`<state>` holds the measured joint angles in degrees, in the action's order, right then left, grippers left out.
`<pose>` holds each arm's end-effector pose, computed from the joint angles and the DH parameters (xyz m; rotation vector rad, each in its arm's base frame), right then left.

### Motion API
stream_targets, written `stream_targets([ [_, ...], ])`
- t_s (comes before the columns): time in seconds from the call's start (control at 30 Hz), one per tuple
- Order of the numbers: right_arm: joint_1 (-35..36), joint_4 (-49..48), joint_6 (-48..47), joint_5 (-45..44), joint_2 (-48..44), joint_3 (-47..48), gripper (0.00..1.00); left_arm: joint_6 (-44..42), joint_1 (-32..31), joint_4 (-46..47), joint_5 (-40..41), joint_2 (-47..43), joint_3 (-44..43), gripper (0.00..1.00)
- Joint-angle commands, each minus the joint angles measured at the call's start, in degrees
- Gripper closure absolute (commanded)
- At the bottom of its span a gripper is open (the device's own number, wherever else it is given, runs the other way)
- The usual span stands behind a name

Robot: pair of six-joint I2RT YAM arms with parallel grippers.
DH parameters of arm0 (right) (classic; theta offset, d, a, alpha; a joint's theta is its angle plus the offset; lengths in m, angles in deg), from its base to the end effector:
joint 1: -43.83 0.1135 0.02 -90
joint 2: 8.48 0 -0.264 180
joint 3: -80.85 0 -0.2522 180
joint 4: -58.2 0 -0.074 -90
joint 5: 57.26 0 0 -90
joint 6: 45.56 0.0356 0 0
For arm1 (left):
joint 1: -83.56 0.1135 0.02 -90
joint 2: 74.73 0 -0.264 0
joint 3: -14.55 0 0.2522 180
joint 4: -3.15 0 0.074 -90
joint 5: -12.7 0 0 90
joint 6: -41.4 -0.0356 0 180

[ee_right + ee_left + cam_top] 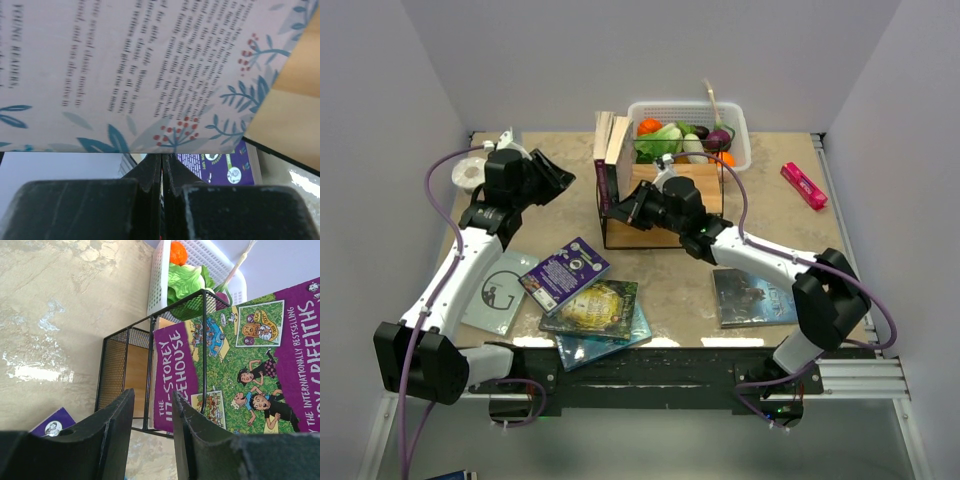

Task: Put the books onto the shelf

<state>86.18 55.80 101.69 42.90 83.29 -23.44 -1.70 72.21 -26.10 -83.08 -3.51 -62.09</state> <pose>0.2740 0.2583 0.2819 0.1228 2.0354 1.3380 0.2799 -0.0598 0.3431 -0.5654 1.9859 -0.7454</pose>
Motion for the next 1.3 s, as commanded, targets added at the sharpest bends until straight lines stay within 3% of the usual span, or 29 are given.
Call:
stream_targets([
  [0.0,-0.60,-0.10,-1.18,-0.13,0.43,3.88,1.00,-1.45,0.72,2.13,-1.51,-1.00,0.38,0.59],
  [0.57,-2.18,1.22,-2.85,1.18,0.43,4.05,1.00,-0.84,0.90,3.18,-2.83,-0.56,1.26,0.59],
  [0.77,-1.74,4.81,-5.39,3.12,-3.96,1.51,1.00,-1.10,0.90,3.18,-2.74,-0.73,1.08,0.59],
  [1.07,-0.86,7.64,-8.65,-1.97,-13.10,-6.32,1.00,0.56,0.90,4.76,-3.88,0.50,1.70,0.59],
  [1.2,0.01,9.39,-10.58,-4.34,-13.89,-3.52,1.00,1.44,0.81,5.29,-5.11,1.29,1.96,0.60],
  [1.27,1.50,17.51,-16.62,-9.69,-13.63,-0.62,1.00,0.31,0.81,3.29,-4.94,1.20,1.53,0.60],
])
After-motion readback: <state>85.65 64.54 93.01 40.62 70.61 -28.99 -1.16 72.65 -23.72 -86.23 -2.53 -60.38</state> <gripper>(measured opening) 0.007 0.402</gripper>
